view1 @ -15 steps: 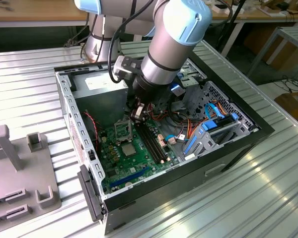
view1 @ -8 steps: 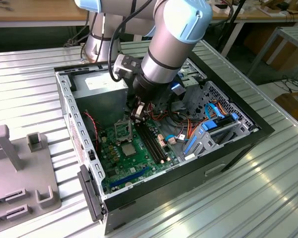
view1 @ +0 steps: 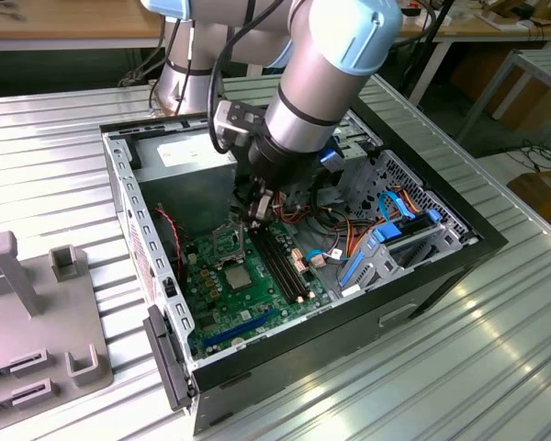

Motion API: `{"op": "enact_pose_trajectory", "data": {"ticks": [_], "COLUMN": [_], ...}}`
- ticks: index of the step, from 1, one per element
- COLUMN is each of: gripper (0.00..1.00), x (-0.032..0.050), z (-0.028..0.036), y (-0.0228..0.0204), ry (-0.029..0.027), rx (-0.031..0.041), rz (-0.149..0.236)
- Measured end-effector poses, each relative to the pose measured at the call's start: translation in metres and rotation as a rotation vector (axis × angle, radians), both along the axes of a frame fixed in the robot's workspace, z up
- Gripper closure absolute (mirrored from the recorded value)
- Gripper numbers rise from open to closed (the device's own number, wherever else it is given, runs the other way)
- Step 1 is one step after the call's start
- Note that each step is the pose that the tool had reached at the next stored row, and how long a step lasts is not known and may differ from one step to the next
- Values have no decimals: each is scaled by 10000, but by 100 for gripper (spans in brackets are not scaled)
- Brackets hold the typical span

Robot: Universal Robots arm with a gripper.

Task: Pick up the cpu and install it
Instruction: 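Close the cpu cover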

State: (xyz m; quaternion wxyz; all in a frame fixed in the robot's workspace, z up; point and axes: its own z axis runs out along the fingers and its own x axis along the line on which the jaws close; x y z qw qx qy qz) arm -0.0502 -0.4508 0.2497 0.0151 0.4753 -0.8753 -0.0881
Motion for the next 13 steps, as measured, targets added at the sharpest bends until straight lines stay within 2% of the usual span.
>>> {"op": "enact_pose_trajectory", "data": {"ticks": [13], "gripper": [89], "x": [-1], "z": [0], "y": [-66], "ry": [1], "rx": [0], "rz": [208]}}
